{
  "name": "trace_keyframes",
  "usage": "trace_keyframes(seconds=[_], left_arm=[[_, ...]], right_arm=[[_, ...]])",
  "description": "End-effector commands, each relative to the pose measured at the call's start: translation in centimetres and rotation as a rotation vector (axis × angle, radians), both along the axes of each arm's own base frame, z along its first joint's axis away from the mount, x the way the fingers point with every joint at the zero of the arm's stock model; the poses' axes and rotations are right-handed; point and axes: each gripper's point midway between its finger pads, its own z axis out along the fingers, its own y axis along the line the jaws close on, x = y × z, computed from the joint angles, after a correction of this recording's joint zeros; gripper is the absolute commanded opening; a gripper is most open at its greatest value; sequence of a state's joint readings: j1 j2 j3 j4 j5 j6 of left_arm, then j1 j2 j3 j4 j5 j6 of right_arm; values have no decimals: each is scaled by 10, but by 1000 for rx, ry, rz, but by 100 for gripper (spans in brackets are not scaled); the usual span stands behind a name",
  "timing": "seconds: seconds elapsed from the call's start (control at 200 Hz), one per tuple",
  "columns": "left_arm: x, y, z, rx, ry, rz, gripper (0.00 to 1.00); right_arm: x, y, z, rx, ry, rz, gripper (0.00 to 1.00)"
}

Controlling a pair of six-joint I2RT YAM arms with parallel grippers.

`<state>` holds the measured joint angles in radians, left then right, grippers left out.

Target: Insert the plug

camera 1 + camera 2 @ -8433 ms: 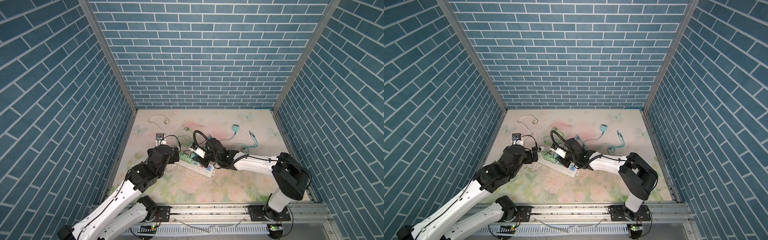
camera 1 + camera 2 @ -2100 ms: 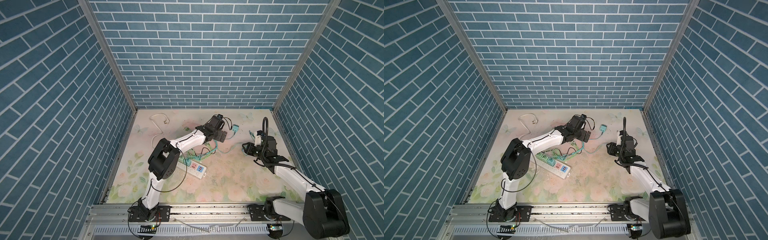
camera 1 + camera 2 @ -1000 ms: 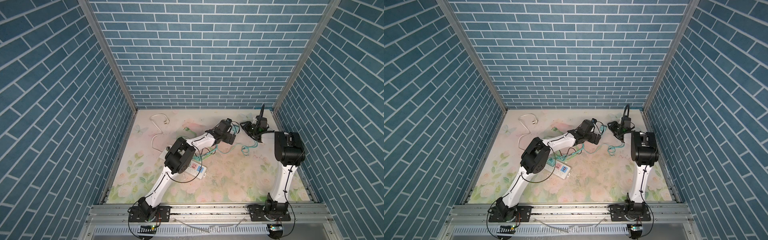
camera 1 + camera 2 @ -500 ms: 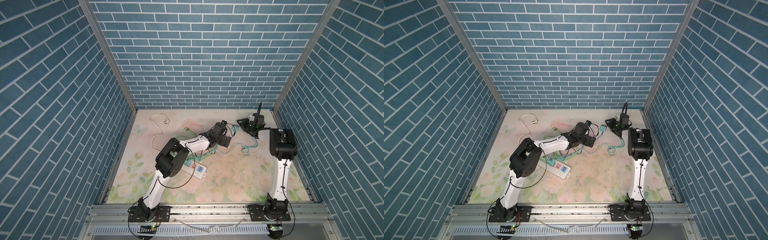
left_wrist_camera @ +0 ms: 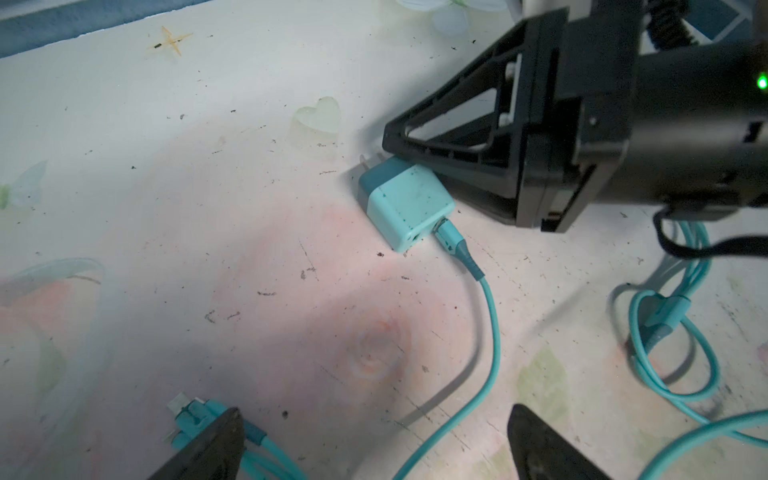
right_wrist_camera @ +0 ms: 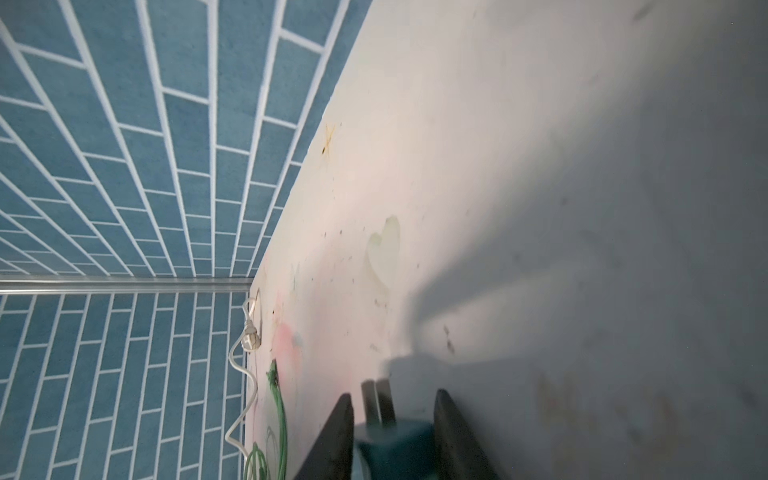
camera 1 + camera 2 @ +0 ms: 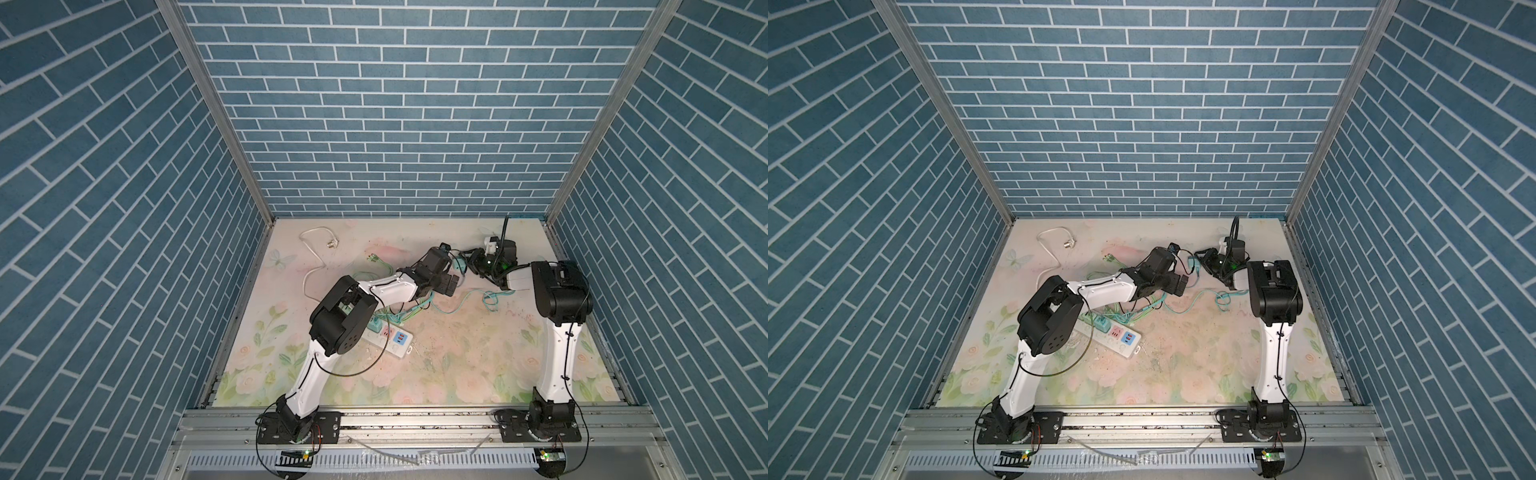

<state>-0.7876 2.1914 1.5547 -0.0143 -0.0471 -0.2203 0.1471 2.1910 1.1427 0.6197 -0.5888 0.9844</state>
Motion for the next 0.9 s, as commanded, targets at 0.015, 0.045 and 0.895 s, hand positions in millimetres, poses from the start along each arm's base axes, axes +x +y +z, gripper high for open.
trace_keyframes(seconds=[0.015,0.045,0.895], left_arm=[[-1,6,10,-19,-14,10,100],[-1,6,9,-20,-12,11,100],[19,3,-13,-26,81,163,96]], right_arm=[[-31,18,-9,52,71,18,34],[-36,22,-10,74,76,19,33],[-103,-8,33,-154,14,-54,33]])
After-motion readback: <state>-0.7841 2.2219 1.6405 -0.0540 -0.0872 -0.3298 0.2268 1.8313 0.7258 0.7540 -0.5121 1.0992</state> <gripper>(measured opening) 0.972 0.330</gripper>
